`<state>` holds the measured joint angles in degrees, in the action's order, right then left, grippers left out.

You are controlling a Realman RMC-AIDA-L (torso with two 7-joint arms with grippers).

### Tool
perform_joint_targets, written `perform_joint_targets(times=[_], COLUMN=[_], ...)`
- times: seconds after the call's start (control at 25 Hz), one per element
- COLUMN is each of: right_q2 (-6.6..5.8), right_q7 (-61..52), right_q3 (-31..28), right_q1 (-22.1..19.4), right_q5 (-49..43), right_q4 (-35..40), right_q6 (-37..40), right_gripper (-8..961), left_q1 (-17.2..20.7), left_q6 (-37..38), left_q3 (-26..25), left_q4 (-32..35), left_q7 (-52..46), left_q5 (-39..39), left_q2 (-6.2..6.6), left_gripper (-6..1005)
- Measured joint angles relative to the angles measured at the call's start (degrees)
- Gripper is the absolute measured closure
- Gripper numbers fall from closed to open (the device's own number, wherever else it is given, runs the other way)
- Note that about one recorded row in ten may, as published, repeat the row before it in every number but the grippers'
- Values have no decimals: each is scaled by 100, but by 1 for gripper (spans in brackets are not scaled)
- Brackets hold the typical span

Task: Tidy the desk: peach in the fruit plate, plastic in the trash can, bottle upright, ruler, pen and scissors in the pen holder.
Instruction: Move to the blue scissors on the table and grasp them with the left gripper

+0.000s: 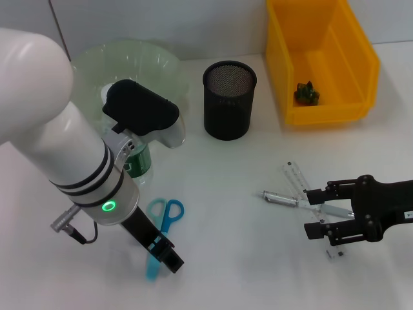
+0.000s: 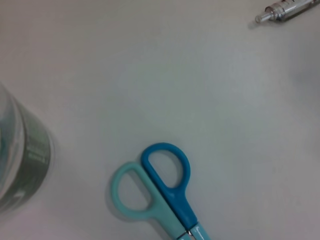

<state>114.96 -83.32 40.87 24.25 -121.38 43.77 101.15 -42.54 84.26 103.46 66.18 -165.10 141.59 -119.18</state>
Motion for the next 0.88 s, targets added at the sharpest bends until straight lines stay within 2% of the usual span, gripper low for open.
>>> perform_joint_targets(times=[0.64, 0.88], right_q2=[8, 9], right_q7=[0, 0], right_q3=[0, 0], right_q1=[13, 48], right_q5=[0, 1], right_q4=[0, 0], right_q6=[1, 1], right_gripper=[271, 272], left_q1=[4, -6], left_q6=[-3, 32], left_q3=[37, 34], left_q4=[2, -5], left_q7=[4, 12], left_q5=[38, 45], left_q2=[0, 0], left_gripper=[232, 397])
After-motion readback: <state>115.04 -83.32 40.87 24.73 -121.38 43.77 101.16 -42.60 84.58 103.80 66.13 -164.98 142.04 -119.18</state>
